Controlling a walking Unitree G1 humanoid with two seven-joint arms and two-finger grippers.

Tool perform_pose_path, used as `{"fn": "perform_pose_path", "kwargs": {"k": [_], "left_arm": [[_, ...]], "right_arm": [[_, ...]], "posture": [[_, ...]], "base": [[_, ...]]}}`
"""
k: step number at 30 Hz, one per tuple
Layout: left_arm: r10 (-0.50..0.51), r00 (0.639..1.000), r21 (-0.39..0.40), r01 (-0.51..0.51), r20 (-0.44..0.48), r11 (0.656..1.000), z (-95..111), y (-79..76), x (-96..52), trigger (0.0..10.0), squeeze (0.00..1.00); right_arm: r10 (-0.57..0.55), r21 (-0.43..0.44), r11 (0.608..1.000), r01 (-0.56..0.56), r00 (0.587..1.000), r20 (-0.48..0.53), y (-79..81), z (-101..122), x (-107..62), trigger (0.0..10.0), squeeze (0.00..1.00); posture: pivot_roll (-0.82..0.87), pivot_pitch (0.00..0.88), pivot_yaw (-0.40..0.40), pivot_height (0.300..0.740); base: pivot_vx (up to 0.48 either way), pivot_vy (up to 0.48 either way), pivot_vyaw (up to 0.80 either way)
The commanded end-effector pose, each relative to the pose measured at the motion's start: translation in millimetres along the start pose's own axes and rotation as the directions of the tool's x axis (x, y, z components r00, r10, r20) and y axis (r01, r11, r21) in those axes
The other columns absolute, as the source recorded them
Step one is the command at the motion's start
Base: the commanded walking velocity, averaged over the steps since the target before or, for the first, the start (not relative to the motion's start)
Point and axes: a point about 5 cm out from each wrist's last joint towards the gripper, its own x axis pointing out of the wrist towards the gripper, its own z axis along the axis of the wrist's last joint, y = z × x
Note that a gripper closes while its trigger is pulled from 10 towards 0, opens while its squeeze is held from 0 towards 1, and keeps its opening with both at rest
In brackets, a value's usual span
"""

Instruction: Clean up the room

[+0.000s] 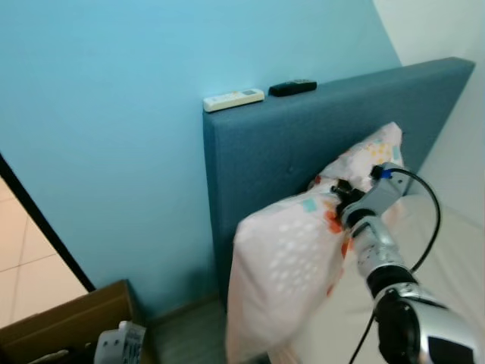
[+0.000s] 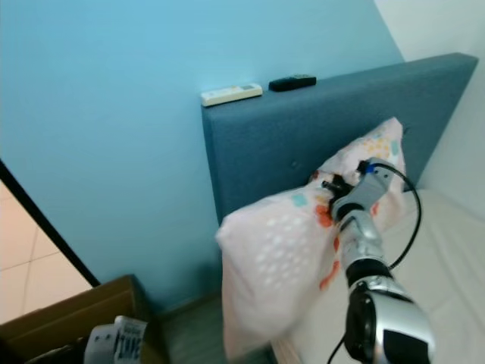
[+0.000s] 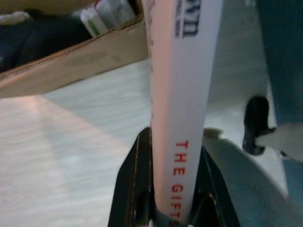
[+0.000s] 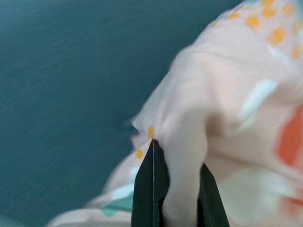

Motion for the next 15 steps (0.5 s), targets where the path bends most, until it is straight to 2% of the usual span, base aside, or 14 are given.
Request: {"fn": "perform_pose_path", "kwargs": {"k": [1, 11, 15], "left_arm": [[0.008, 1.0, 0.009, -0.009, 0.006, 1.0, 2, 5.2, -0.4, 10.0, 0.0], [0.008, 1.0, 0.023, -0.008, 0.009, 1.0, 4, 4.3, 0.0, 10.0, 0.0], [0.006, 1.0, 0.025, -0.006, 0.007, 1.0, 3, 3.9, 0.0, 10.0, 0.0]], "right_arm": [[-0.007, 0.017, 1.0, 0.005, 0.992, 0.126, 3.8, 25, 5.3, 10.0, 0.0], [-0.095, 0.012, 0.996, 0.094, 0.986, 0.135, -13.6, 32, 3.8, 10.0, 0.0], [-0.098, 0.009, 0.995, 0.098, 0.985, 0.139, -15.3, 33, 3.4, 10.0, 0.0]], "posture": [[0.0, 0.0, -0.023, 0.708], [-0.01, 0.0, -0.02, 0.708], [-0.01, 0.0, -0.019, 0.708]], "base": [[0.341, 0.0, 0.0], [0.327, 0.0, 0.0], [0.293, 0.0, 0.0]]}}
